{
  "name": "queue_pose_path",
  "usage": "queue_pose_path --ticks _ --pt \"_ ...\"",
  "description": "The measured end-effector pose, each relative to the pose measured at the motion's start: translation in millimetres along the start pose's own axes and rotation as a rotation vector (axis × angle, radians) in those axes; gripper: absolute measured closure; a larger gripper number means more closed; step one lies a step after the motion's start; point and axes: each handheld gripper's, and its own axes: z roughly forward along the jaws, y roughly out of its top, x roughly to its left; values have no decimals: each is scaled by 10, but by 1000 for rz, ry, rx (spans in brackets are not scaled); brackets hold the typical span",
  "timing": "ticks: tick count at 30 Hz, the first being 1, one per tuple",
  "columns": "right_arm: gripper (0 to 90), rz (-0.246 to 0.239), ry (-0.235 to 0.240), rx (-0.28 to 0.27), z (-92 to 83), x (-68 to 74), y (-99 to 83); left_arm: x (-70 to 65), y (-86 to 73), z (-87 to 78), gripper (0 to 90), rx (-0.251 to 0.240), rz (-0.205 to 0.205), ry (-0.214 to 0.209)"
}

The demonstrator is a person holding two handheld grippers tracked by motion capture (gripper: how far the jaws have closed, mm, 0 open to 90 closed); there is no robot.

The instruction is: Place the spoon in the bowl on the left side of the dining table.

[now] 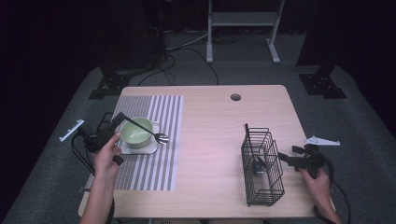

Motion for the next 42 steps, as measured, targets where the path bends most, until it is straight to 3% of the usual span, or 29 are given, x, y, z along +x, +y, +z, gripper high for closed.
queue_pose_path --ticks 19,29,42 --pt "136 0 1 0 1 -1 0 70 175 -34 886 -41 -4 31" --pt "136 1 1 0 1 -3 0 160 276 -72 885 -71 -17 74" --pt "136 0 2 0 2 -4 0 329 392 -172 882 -99 -17 160"
